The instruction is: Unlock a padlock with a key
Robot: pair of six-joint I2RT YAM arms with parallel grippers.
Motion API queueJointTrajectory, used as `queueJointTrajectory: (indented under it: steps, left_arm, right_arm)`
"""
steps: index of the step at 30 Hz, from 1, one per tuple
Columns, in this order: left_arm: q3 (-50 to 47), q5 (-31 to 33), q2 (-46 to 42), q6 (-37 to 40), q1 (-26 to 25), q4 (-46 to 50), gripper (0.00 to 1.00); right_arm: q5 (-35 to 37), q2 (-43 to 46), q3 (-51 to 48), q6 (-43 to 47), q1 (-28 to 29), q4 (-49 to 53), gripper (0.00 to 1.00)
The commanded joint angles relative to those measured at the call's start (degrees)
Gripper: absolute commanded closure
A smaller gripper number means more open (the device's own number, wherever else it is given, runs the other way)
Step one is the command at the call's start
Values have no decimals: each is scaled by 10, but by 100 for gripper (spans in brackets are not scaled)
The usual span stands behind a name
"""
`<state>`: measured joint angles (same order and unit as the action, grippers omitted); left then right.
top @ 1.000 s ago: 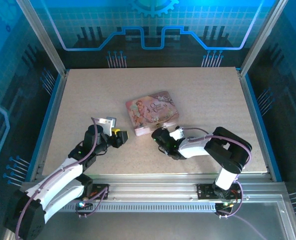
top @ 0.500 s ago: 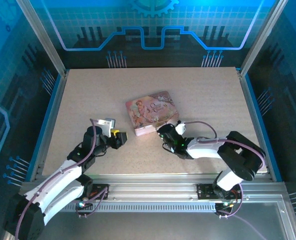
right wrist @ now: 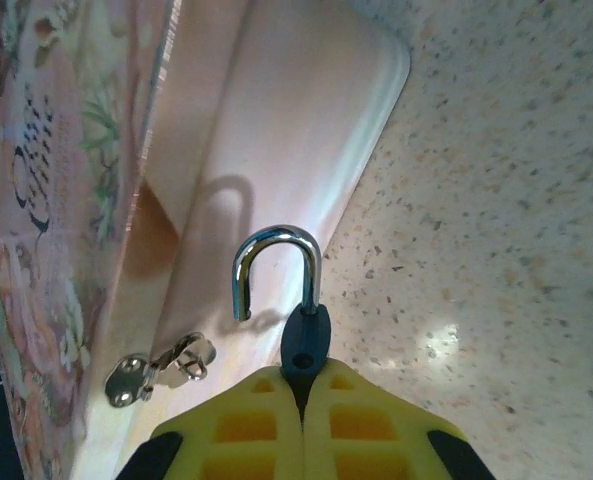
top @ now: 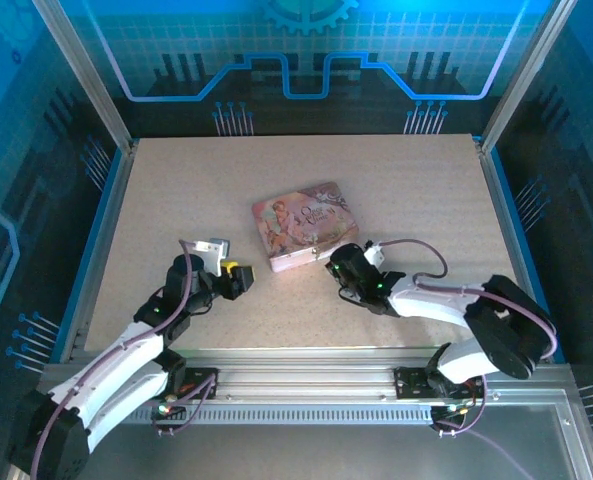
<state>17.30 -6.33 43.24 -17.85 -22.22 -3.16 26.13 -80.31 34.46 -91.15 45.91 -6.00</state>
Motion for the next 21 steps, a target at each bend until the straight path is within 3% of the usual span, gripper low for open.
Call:
queueJointTrajectory:
  steps: [1, 10, 14, 21]
  left_arm:
    - [27, -11, -8, 3, 6, 30, 45]
    - [108, -20, 11, -12, 7, 118, 42]
    - [124, -26, 11, -19, 7, 137, 41]
    - [129, -51, 21, -46, 6, 149, 41]
  right_arm:
    - [-32, 58, 2, 69, -23, 99, 100]
    - [-239, 78, 120, 386, -76, 292, 100]
    - [-322, 65, 121, 458, -92, 319, 100]
    - [-388, 66, 80, 534, -151, 340, 100]
